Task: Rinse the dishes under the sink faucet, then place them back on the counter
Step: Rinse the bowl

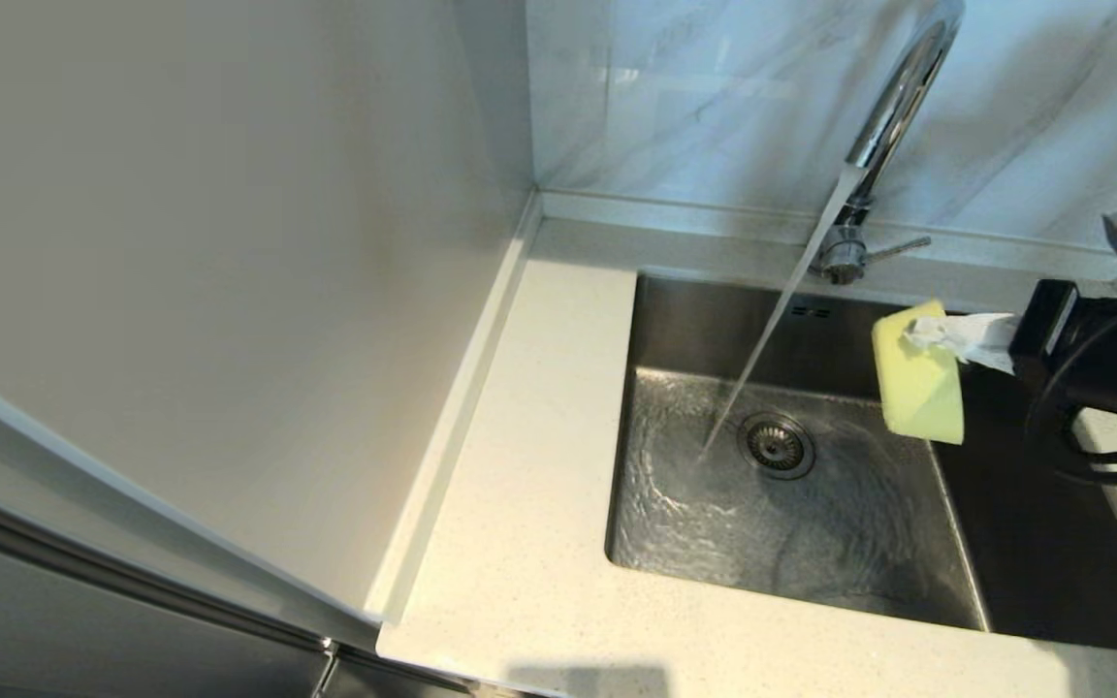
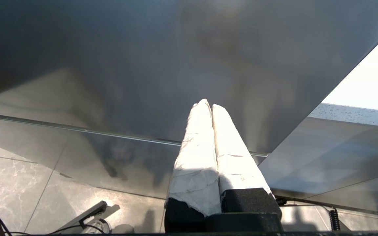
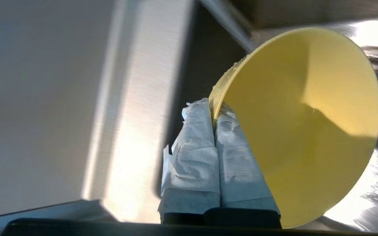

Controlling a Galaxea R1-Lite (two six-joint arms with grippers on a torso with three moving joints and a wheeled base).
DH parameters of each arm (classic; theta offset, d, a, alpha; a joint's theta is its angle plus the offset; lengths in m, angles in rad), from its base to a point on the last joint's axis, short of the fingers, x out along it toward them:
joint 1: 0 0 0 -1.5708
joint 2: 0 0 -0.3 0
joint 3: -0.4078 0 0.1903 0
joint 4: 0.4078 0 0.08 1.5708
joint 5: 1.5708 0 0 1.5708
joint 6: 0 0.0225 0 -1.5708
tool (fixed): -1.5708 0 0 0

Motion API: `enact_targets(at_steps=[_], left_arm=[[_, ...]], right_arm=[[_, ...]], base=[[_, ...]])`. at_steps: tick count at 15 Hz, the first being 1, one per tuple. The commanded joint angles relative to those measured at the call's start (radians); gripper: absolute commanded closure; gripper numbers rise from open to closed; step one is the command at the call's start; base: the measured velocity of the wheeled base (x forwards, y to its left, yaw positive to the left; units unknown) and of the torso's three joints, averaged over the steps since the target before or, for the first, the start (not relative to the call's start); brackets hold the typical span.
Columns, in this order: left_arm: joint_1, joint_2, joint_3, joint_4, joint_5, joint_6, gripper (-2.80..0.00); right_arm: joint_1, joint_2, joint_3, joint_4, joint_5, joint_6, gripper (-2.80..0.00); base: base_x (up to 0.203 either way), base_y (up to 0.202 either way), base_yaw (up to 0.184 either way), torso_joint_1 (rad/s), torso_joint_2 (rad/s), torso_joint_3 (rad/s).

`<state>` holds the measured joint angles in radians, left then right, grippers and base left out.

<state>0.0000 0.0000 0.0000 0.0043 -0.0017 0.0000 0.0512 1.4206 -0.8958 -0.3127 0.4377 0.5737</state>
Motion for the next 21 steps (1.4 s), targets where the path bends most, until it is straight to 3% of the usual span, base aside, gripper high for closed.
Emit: enact_targets(at_steps=[1, 3, 11, 13, 18, 21], left_arm=[[0.0, 0.0, 0.0, 0.0, 0.0, 0.0, 0.0], [0.0, 0.0, 0.0, 0.0, 0.0, 0.0, 0.0], [0.0, 0.0, 0.0, 0.0, 0.0, 0.0, 0.0], [0.0, 0.0, 0.0, 0.0, 0.0, 0.0, 0.0], [0.0, 0.0, 0.0, 0.0, 0.0, 0.0, 0.0], [0.0, 0.0, 0.0, 0.0, 0.0, 0.0, 0.0]], right_arm=[[0.076, 0.031, 0.034, -0.111, -0.012, 0.027, 0.0], [0.145, 0.076, 0.036, -0.181, -0.079, 0.033, 0.0], [0.254, 0.086, -0.029, -0.221, -0.097, 0.064, 0.0], [0.283, 0.11, -0.055, -0.22, -0.138, 0.062, 0.0], [0.282, 0.209, -0.11, -0.224, -0.236, 0.057, 0.0], [0.265, 0.212, -0.123, -0.224, -0.244, 0.042, 0.0]], base=[[0.0, 0.0, 0.0, 0.0, 0.0, 0.0], [0.0, 0.0, 0.0, 0.0, 0.0, 0.0], [0.0, 0.0, 0.0, 0.0, 0.0, 0.0], [0.0, 0.0, 0.0, 0.0, 0.0, 0.0], [0.0, 0.0, 0.0, 0.0, 0.0, 0.0], [0.0, 0.0, 0.0, 0.0, 0.0, 0.0]])
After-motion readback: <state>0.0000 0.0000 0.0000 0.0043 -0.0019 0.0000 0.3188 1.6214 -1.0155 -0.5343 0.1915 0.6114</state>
